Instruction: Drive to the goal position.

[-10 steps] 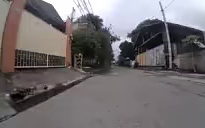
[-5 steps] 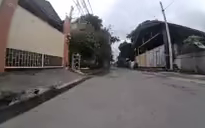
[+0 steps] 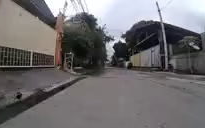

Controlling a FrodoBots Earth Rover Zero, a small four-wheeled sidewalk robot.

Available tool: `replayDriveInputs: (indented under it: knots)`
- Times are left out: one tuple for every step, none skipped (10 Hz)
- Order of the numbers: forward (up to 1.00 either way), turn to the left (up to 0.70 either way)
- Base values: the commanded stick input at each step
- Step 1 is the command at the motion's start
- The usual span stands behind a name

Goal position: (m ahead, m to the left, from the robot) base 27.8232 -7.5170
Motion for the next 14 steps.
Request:
replayDriveInputs:
  knots:
    - [0.70,0.00]
    - [0.70,0.00]
    - [0.70,-0.14]
    - [0.70,-0.30]
    - [0.70,-0.35]
    - [0.70,-0.35]
    - [0.70,0.00]
    - [0.70,0.00]
    - [0.70,0.00]
    - [0.70,0.00]
    - [0.70,0.00]
    - [0.70,0.00]
    - [0.70,-0.35]
    - [0.70,-0.35]
